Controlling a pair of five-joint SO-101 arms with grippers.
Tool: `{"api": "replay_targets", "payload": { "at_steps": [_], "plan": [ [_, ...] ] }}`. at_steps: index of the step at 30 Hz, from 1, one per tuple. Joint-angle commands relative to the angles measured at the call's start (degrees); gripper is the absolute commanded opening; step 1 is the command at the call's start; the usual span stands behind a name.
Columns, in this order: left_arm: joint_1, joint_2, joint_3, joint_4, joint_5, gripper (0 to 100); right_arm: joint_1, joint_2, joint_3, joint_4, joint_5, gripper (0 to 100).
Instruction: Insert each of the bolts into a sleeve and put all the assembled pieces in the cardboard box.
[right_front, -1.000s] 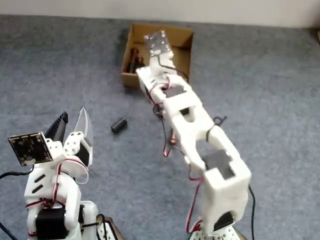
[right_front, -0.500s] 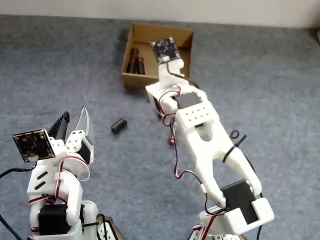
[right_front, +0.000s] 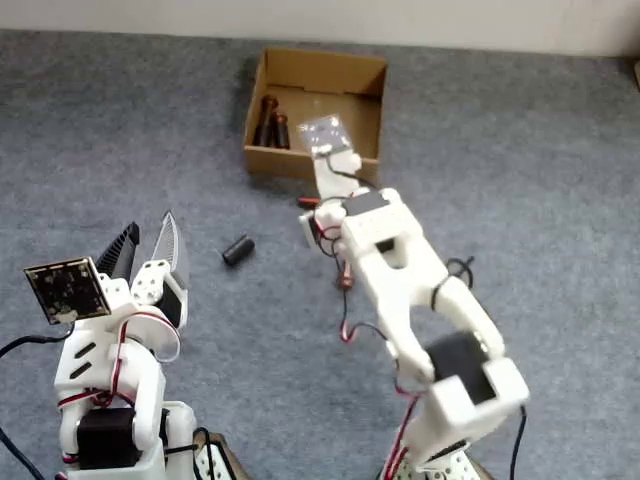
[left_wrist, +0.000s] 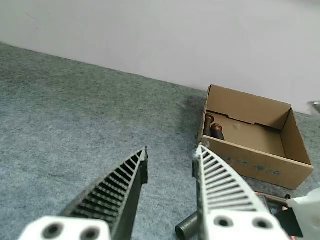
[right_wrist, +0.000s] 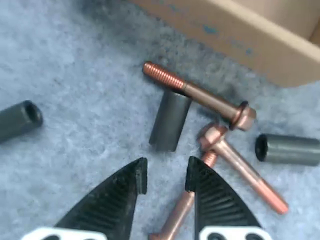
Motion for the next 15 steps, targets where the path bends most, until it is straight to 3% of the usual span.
{"api": "replay_targets", "payload": {
  "at_steps": [1,15],
  "plan": [
    [-0.31,-0.22,-0.13,-1.32,0.26,16,-0.66,3.30,-6.90,1.89,0.26,13.0],
    [-0.22,-0.22,-0.13,-1.32,0.26,16,-0.66,18.24,-20.53,2.24,0.26,12.7]
  ]
}}
